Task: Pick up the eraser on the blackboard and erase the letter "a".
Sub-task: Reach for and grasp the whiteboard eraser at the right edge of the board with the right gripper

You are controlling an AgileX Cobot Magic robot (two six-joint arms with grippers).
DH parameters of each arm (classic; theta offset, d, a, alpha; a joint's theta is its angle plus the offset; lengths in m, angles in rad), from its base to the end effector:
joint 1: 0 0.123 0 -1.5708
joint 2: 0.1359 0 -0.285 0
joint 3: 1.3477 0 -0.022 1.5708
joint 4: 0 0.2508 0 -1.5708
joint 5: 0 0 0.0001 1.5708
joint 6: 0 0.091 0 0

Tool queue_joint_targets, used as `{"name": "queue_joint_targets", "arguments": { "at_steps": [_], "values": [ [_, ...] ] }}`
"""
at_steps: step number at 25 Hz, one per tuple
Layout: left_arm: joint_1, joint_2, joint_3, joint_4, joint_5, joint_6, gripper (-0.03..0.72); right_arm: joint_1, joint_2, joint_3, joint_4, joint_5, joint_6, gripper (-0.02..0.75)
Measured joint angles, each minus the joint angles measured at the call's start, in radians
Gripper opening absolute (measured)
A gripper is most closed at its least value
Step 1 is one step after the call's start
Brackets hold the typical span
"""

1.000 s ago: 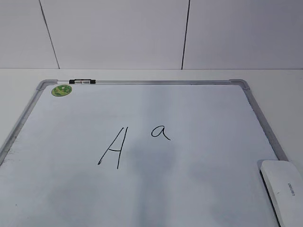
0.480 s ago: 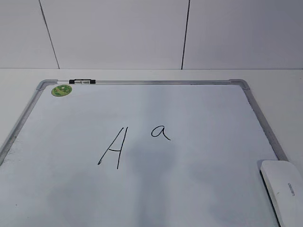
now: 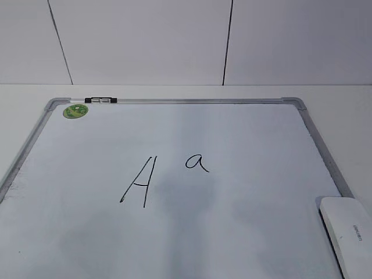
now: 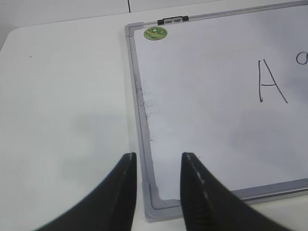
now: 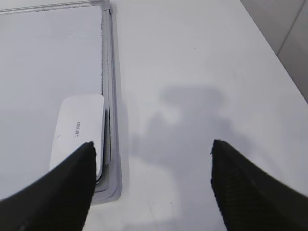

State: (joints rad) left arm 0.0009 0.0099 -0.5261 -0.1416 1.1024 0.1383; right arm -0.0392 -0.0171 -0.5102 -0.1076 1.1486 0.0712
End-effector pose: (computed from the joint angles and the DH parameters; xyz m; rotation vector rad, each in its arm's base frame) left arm -0.0085 -0.0115 0.2819 0.1530 2.0568 -0.0841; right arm -0.0131 -0.0084 0.2733 0.1284 2.0979 -0.1105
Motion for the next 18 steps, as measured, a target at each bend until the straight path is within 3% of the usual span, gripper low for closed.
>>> {"name": "queue_joint_targets", "arguments": {
  "at_steps": [18],
  "values": [
    [0.000, 0.000, 0.000, -0.041, 0.000, 0.000, 0.235, 0.000, 0.000, 0.000, 0.016, 0.000, -0.021, 0.596]
  ]
}}
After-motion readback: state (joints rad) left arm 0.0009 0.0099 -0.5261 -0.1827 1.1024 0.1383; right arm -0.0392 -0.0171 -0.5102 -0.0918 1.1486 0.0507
